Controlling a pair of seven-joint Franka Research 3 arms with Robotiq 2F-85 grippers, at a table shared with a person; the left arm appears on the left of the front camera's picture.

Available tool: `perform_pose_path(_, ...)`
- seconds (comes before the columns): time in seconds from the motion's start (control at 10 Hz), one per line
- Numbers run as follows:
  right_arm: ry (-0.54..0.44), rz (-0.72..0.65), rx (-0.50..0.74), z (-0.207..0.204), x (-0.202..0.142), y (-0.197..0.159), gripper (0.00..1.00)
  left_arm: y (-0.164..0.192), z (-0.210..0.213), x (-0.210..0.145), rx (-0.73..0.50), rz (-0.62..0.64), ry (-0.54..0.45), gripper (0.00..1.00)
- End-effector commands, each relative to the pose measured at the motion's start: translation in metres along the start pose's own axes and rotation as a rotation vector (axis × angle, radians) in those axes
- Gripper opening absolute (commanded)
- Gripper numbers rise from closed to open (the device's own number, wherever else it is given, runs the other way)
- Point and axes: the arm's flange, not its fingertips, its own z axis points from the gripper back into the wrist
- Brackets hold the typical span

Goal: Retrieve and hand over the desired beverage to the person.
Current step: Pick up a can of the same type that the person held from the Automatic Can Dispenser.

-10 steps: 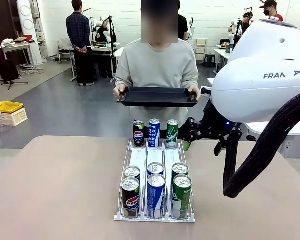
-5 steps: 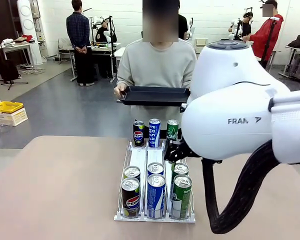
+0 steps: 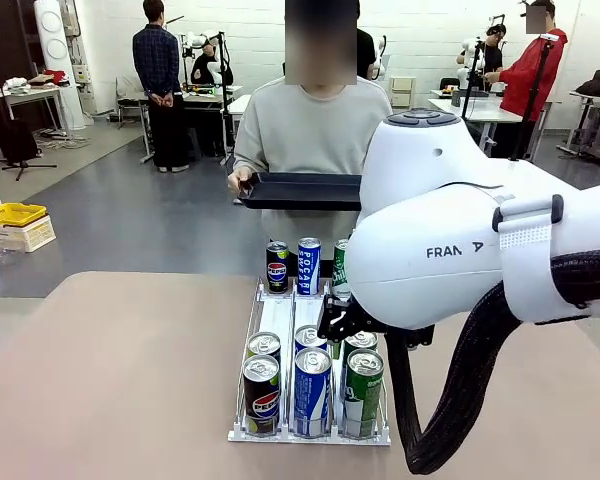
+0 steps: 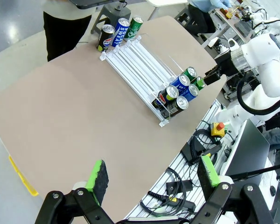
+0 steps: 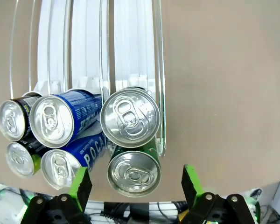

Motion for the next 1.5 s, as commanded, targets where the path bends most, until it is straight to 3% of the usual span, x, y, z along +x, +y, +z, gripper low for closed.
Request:
perform_pose_path(0.0, 0.013, -0.007, -0.036, -0.005, 0.004, 0.005, 1.00, 0.001, 0.002, 0.000, -0.017, -0.021, -0.013, 1.00)
perform_pose_path(0.4, 0.004, -0.008, -0.042, 0.000, 0.001, 0.001, 1.00, 0.001, 0.002, 0.000, -0.017, -0.021, -0.013, 1.00)
perform_pose_path(1.4, 0.117, 0.029, -0.016, -0.018, 0.010, -0.004, 1.00, 0.001, 0.002, 0.000, -0.017, -0.021, -0.013, 1.00)
